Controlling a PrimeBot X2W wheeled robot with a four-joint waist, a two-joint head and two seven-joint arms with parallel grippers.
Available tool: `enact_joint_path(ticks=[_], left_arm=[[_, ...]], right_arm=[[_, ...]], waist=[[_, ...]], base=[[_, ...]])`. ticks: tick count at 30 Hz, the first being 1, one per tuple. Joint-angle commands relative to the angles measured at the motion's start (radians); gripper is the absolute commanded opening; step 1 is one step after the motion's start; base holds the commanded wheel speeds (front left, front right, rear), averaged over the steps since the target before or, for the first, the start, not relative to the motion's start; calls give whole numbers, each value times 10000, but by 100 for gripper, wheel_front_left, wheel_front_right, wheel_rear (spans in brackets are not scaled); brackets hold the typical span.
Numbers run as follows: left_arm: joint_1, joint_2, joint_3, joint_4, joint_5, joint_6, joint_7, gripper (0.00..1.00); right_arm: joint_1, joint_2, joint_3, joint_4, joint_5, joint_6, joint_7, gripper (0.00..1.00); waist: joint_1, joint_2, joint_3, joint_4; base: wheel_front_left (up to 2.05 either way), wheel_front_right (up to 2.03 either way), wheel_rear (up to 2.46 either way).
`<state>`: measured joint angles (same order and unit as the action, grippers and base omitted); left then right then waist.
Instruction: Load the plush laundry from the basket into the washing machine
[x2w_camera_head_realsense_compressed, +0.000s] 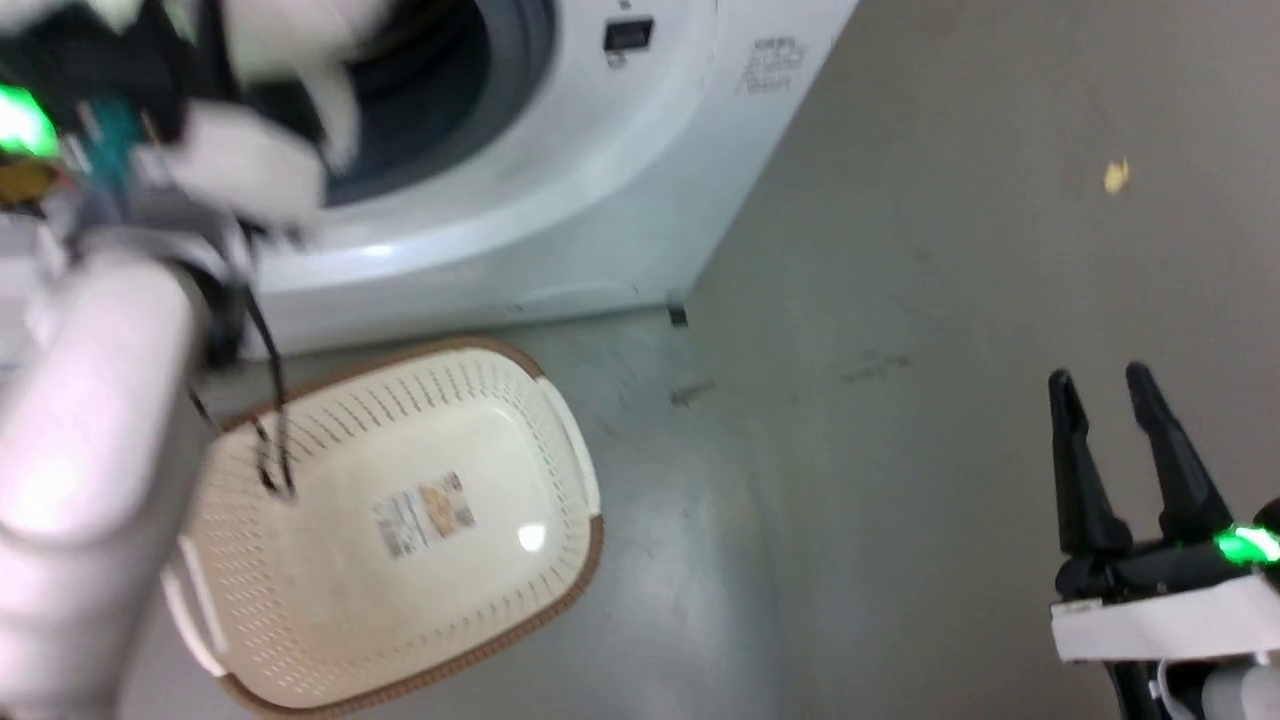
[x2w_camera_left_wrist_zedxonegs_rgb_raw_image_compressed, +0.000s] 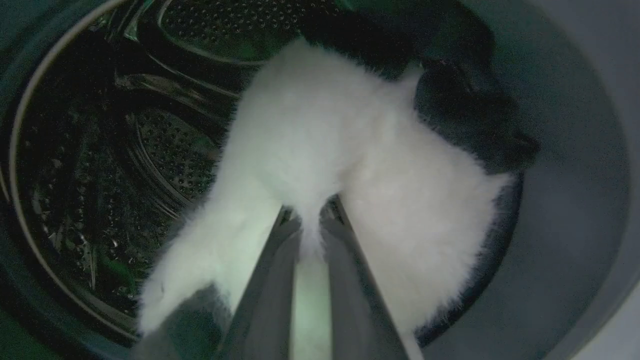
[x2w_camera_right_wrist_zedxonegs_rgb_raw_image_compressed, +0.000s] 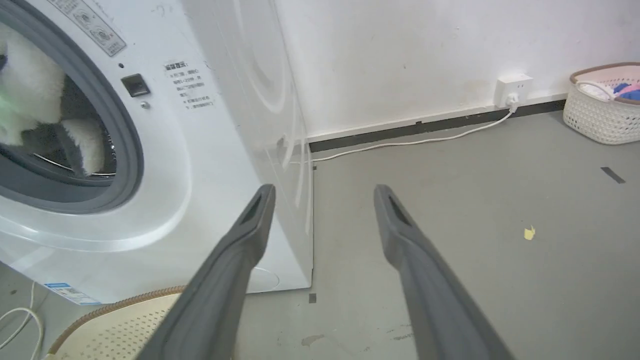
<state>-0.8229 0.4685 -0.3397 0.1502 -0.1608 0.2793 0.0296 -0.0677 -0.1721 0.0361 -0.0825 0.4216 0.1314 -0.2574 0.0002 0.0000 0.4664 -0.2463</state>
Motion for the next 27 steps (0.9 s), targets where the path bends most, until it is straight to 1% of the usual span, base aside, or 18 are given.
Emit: enact_joint_path(ticks=[1,5,6,7,11,17,19,22,27], left_arm=[[-364,87,19,66,125,-46,66,0],[-2307,484,-142,1329,548,-555,965,0],[-3563,725,-310,2401,798,-988,1608,0],[-3936,764,-391,2731,873,-1136,1827,0],[-5146,812,-791,3899,1240,-1600,2551,0],[-6043,596,-1285,5474,1279,-2452,3667,0],[-6178,499,-1348,5850,1227,-2569,3845,0],[-6271,320,-1341,6228,1110,-2528,3800,0],[-6102,21,-1288,6628,885,-2329,3104,0]], right_arm=[[-151,-42,-16,-34,76,-7,-44,100],[-547,-36,21,3,353,-7,-44,100],[-778,-4,126,40,508,-7,-44,100],[-837,6,150,53,553,-7,-44,100],[-1053,33,199,95,720,-7,-44,100],[-1267,37,244,52,870,-7,-44,100],[-1313,28,229,35,900,-7,-44,100],[-1343,11,195,14,909,-7,-44,100],[-1356,-62,118,-11,831,-7,-44,100]], waist=[[-2,0,763,-490],[-2,0,1451,-767],[-2,0,1833,-981],[-2,0,1946,-1040],[-2,0,2326,-1215],[-2,0,2755,-1331],[-2,0,2840,-1325],[-2,0,2906,-1274],[-2,0,2695,-1063]], base=[[0,0,0],[0,0,0],[0,0,0],[0,0,0],[0,0,0],[0,0,0],[0,0,0],[0,0,0],[0,0,0]])
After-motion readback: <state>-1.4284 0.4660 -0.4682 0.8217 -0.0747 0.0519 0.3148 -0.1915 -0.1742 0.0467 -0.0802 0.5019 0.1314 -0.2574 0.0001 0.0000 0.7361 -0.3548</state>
